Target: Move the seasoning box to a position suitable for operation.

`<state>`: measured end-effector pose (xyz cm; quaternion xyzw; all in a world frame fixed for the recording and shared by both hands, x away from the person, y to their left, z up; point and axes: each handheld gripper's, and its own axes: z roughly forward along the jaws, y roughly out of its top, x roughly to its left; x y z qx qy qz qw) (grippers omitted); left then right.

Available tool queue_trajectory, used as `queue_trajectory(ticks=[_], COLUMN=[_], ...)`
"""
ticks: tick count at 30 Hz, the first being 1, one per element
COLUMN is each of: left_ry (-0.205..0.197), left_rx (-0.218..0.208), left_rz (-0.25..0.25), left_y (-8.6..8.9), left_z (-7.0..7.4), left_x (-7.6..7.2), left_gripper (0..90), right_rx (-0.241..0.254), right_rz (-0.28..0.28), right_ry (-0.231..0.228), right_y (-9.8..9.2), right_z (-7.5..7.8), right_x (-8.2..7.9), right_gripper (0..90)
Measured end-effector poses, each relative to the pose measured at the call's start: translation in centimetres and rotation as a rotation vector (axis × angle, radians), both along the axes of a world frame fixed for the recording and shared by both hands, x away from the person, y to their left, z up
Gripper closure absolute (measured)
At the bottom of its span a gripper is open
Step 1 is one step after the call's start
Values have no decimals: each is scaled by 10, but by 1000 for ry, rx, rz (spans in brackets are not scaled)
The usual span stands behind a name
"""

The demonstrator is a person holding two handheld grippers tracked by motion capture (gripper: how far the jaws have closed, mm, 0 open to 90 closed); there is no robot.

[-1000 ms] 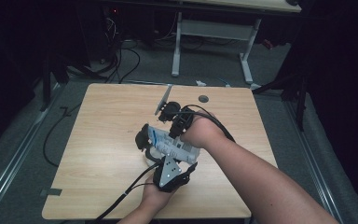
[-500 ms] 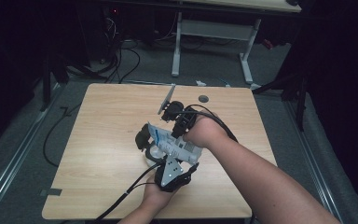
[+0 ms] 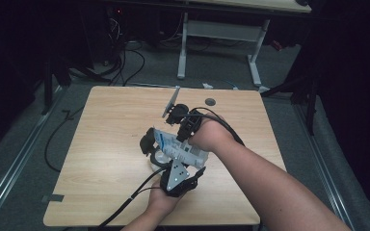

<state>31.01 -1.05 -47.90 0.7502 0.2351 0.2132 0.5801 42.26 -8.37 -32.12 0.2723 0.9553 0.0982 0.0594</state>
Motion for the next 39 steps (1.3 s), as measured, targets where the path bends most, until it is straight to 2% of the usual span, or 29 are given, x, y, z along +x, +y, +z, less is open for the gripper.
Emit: queue_trajectory(ticks=[8, 16, 39], left_ry=[-1, 2, -10], left_rx=[2, -15, -10], left_rz=[3, 9, 14], left_y=[0, 0, 1], left_z=[0, 1, 2], left_x=[0, 1, 3], left_gripper=[565, 565, 568], right_rx=[-1, -7, -6], right_rz=[0, 4, 13], right_ry=[-3, -4, -10], right_y=[0, 3, 9], right_z=[0, 1, 4], right_x=[0, 0, -2], right_gripper=[900, 900, 900])
